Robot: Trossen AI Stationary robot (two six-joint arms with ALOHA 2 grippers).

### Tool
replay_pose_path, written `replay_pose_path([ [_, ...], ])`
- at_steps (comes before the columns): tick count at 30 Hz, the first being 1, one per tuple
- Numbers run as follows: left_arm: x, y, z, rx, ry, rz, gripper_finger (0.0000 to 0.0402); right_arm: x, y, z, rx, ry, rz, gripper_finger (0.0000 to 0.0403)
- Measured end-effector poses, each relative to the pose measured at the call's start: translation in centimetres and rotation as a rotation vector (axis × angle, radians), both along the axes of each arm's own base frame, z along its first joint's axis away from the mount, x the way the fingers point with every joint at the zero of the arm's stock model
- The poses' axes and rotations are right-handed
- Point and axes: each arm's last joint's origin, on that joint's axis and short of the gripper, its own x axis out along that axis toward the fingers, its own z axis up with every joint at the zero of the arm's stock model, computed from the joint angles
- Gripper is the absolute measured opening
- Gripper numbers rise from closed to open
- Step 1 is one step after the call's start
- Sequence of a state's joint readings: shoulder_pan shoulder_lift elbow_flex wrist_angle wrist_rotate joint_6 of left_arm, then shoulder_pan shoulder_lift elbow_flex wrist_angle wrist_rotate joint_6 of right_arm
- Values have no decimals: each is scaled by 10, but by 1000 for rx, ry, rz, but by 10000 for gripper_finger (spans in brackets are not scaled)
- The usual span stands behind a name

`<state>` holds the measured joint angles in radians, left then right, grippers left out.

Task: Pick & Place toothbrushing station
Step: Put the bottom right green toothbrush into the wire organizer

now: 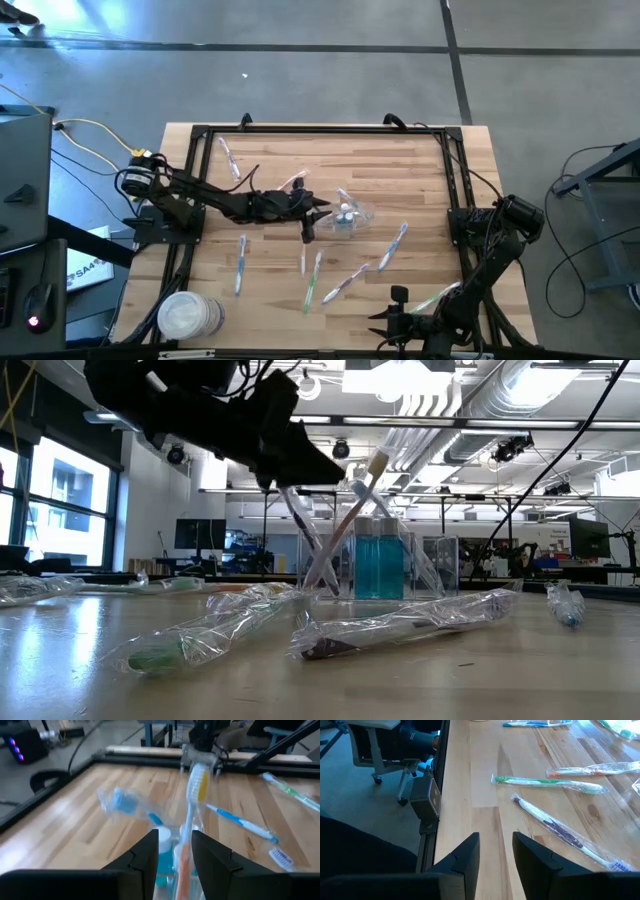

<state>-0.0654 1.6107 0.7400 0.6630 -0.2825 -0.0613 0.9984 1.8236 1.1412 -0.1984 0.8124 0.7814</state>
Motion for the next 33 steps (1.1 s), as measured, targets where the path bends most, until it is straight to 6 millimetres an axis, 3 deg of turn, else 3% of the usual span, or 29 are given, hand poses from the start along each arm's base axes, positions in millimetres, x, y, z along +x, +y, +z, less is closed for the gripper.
replay_pose_path([
  [14, -12, -8, 37, 53, -135, -46, 118, 0, 0, 0, -13, 3, 9, 109],
  [21, -25, -34, 58, 39, -208, -131, 118, -2, -6, -6, 0, 96, 0, 109],
  [26, -32, -56, 62, 29, -221, -206, 118, -4, -5, -7, 33, 144, 30, 109],
  [33, -40, -83, 59, 15, -193, -302, 118, -17, -5, -14, 311, 524, 43, 109],
])
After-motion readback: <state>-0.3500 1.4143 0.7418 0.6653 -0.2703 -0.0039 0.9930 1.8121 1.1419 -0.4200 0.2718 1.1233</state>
